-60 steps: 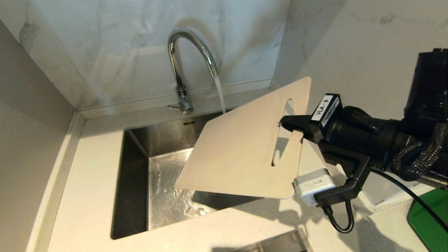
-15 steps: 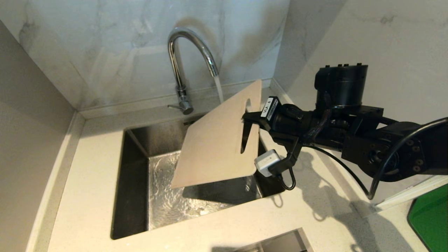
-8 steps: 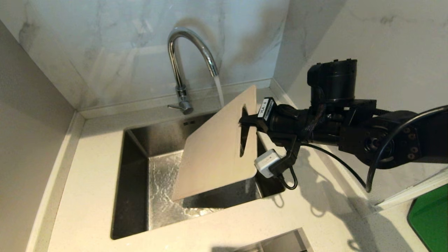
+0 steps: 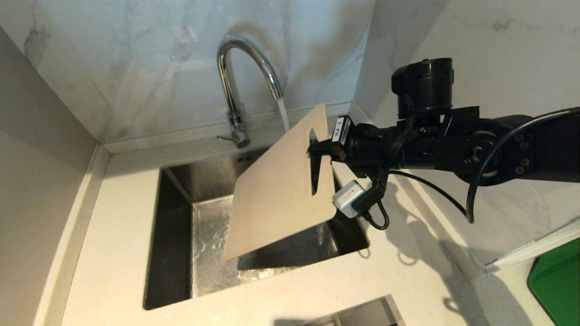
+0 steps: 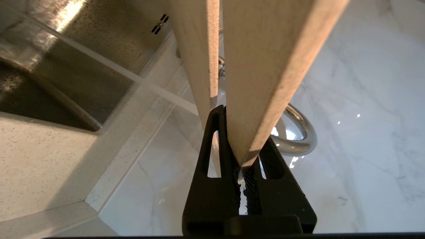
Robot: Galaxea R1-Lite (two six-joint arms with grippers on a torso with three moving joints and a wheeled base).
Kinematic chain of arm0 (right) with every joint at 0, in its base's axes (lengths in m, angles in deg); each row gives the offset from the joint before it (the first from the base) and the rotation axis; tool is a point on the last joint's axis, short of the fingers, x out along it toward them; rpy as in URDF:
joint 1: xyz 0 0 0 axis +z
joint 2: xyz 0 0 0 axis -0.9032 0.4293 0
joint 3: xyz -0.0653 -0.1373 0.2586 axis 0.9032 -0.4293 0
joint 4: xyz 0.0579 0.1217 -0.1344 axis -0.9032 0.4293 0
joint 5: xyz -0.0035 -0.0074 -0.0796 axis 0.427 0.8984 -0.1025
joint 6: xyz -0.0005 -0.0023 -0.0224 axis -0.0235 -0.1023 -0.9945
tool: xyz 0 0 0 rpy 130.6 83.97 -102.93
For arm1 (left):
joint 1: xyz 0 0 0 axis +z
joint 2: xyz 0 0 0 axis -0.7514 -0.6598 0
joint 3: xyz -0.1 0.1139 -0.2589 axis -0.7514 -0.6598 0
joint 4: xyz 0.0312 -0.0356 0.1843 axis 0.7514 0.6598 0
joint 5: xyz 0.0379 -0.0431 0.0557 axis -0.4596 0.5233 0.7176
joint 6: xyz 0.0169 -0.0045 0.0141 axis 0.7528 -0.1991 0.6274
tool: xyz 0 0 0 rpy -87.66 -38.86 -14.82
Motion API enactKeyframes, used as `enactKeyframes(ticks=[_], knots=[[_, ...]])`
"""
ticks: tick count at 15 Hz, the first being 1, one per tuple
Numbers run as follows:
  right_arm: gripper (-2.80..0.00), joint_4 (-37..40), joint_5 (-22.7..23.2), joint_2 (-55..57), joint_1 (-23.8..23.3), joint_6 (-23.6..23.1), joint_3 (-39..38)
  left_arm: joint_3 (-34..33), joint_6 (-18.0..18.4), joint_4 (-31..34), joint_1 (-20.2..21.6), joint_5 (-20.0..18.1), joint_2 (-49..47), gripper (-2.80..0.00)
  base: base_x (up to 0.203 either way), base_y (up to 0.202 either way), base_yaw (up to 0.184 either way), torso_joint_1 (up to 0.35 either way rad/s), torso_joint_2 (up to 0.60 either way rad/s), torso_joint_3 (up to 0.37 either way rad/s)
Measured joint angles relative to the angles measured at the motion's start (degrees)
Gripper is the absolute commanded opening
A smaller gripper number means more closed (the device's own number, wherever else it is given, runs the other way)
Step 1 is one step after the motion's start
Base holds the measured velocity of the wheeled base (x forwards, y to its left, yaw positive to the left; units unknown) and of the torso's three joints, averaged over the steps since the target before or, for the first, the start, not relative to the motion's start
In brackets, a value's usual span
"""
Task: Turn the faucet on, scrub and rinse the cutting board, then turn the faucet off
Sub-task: Scrub the cutting board underwater
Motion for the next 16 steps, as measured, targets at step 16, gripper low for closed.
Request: enactKeyframes(ticks=[16], knots=[[-2.80,-0.16,6.83,9.49,-4.42,-1.97,10.93,0.00,-0.02,0.00,0.00,0.00,0.00,-2.80,0.000,0.000,0.000,0.000,0.00,0.000]])
